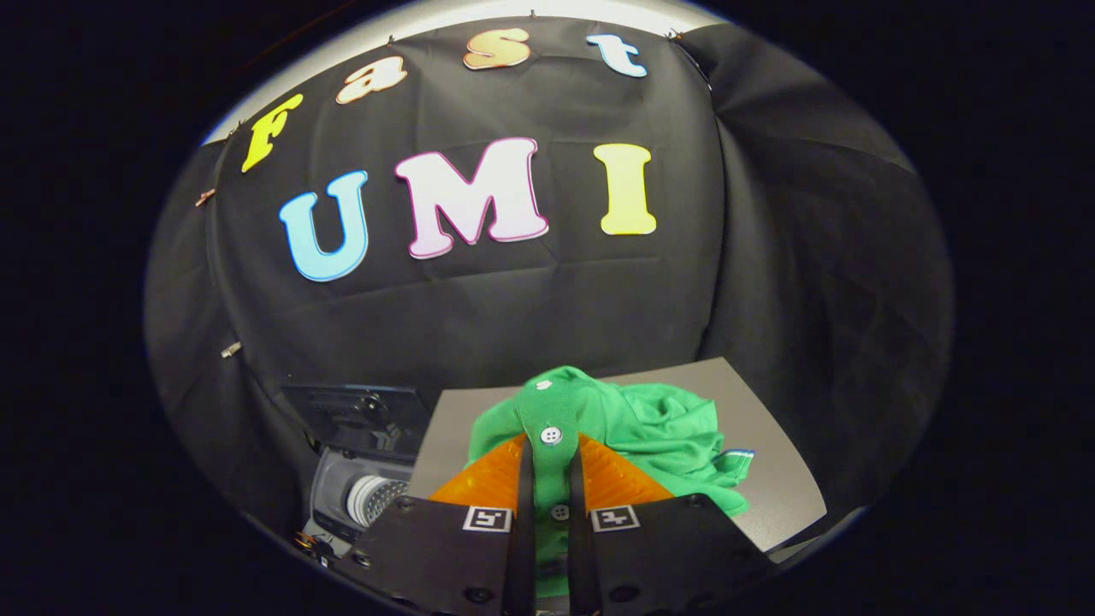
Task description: Put the clothes into the washing machine and then close the washing machine lid.
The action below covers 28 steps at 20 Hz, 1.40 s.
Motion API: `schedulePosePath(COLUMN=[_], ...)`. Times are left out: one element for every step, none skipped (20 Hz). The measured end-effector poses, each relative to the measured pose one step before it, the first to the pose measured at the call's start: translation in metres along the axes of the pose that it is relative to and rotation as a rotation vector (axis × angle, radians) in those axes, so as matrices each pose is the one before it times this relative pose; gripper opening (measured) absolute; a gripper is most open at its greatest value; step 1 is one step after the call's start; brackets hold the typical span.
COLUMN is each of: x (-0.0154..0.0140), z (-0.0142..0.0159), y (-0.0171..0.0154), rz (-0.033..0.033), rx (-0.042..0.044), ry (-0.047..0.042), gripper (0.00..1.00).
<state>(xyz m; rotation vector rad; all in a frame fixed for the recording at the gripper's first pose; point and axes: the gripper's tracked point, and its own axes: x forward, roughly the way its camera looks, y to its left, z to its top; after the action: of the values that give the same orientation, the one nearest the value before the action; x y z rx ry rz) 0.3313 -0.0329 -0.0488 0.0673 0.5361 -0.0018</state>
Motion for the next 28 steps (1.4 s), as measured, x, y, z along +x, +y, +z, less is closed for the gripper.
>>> schedulePosePath(x=[-0.00638, -0.00645, -0.00461, -0.00609, -0.0052, -0.00489, -0.00423, -0.0047, -0.0029, -0.00369, -0.00281, -0.00214, -0.00155, 0.0003, -0.00064, 0.00055, 0.0016, 0.00114, 0.00279, 0.00223, 0.00274, 0.00313, 0.00363, 0.00402, 0.00667, 0.00576, 0.006, 0.0033], z=[0.01192, 0.00731, 0.00837, 0.00757, 0.0072, 0.00605, 0.00643, 0.00552, 0.00537, 0.00404, 0.00486, 0.00269, 0.00416, 0.00303, 0.0008, -0.00121, -0.00082, -0.00191, -0.00238, -0.00289, -0.00259, -0.0023, -0.00301, -0.00373, -0.00618, -0.00417, -0.00462, -0.0054], y=[0.01296, 0.00739, 0.00644, 0.00768, 0.00894, 0.00819, 0.00921, 0.00975, 0.01234, 0.00922, 0.01177, 0.01013, 0.01104, 0.0104, 0.01184, 0.00883, 0.01109, 0.01268, 0.01416, 0.01109, 0.01431, 0.01109, 0.01403, 0.01112, 0.01142, 0.0088, 0.00983, 0.00907], rz=[0.01928, 0.00384, -0.00297, 0.00434, 0.00362, 0.00494, 0.00594, 0.00729, 0.00826, 0.01214, 0.01065, 0.01061, 0.00843, 0.01077, 0.01209, 0.00794, 0.01193, 0.01519, 0.01771, 0.01241, 0.01649, 0.01077, 0.01642, 0.01125, 0.01055, 0.00823, 0.00848, 0.01313], rx=[-0.00005, -0.01269, -0.01235, -0.00666, 0.00159, 0.00201, 0.00226, -0.00121, -0.0028, -0.00416, -0.00587, -0.00876, -0.00778, -0.00572, -0.00192, 0.00274, 0.00772, 0.01064, 0.00672, -0.00113, -0.00604, -0.00667, -0.00645, -0.0057, -0.00633, -0.002, 0.00137, 0.00879], ry=[-0.01841, -0.01007, -0.00839, -0.00965, -0.00984, -0.00638, -0.00762, -0.00909, -0.00974, -0.00755, -0.00638, -0.00317, -0.00718, -0.00267, -0.00122, 0.00146, 0.00375, 0.00466, 0.00489, 0.00223, 0.00112, 0.00139, 0.00246, 0.00446, 0.0064, 0.00725, 0.00914, 0.00587], gripper=[0.19, 0.19, 0.19, 0.19, 0.19, 0.19, 0.19, 0.19, 0.19, 0.19, 0.19, 0.19, 0.19, 0.19, 0.19, 0.19, 0.19, 0.19, 0.19, 0.19, 0.19, 0.19, 0.19, 0.19, 0.19, 0.19, 0.19, 0.19])
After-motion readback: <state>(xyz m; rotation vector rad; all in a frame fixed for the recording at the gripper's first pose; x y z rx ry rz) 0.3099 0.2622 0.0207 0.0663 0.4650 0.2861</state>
